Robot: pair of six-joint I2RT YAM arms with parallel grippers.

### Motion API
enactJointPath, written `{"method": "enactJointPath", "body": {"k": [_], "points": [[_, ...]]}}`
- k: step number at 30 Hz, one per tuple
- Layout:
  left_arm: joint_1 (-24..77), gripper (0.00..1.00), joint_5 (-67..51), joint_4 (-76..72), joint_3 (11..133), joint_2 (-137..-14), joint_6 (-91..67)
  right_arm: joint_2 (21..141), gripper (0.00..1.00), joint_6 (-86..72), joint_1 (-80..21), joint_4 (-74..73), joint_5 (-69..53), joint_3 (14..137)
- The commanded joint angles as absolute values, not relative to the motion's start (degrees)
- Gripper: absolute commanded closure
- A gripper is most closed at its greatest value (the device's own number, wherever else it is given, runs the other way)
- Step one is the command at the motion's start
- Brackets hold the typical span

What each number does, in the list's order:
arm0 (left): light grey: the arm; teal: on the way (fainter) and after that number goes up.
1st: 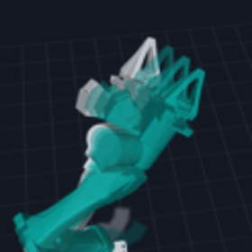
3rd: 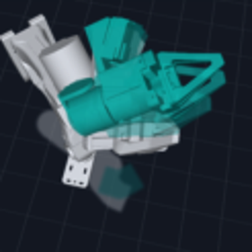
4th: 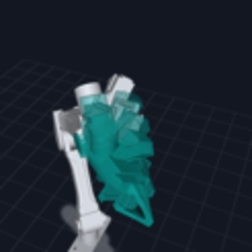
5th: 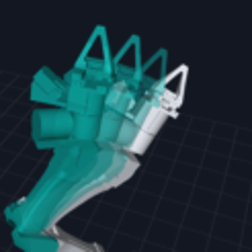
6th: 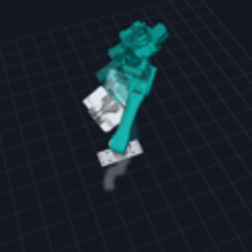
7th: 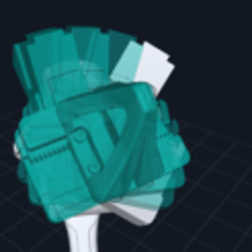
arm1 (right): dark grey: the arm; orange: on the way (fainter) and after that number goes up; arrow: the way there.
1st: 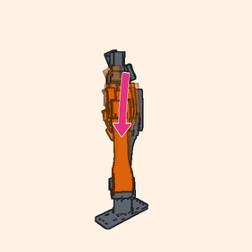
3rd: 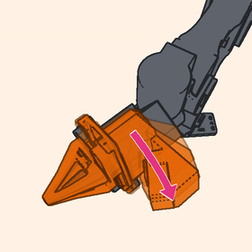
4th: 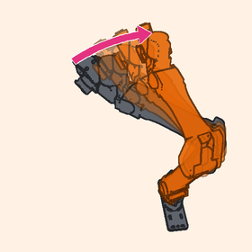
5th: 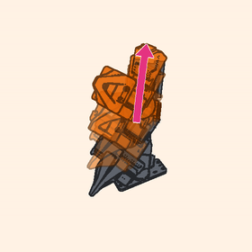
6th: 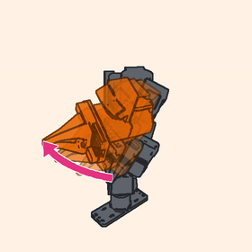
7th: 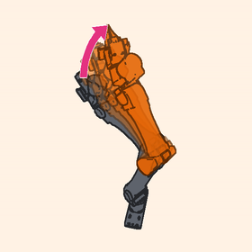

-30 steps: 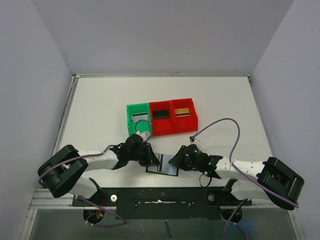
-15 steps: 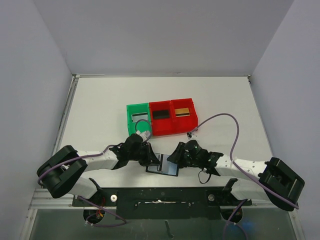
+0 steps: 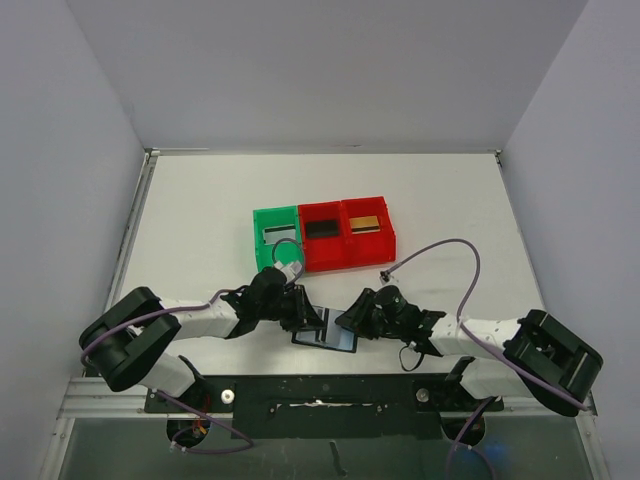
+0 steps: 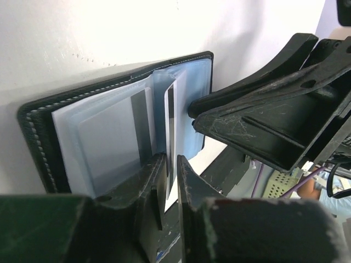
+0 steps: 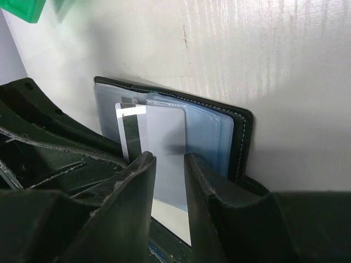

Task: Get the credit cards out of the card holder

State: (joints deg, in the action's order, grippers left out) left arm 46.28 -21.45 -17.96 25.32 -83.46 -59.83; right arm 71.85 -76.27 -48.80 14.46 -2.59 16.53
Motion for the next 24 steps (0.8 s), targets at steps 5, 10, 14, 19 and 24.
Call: {"method": "enactJointPath", "body": {"k": [5,10,14,19,24], "points": [[46.4,1.0,-21.67,-19.97,26.9,-83.2,-59.72,70.02,0.69,-75.7,-47.9,10.3,-1.78,14.35],[46.32,1.0,-20.02,-17.8,26.7,-80.94,-59.37,69.42,0.69,-75.26,-47.65,10.37,-1.67,14.32],[46.23,1.0,-18.3,-13.51,27.42,-78.52,-57.65,68.81,0.68,-73.32,-47.56,10.93,-2.04,14.79],[46.38,1.0,-12.3,-9.08,26.37,-69.96,-57.28,66.72,0.58,-68.05,-47.44,12.95,-3.69,17.07],[45.81,1.0,-10.51,-6.14,26.3,-63.12,-56.25,62.24,0.5,-66.19,-47.08,16.12,-3.91,17.85]]}}
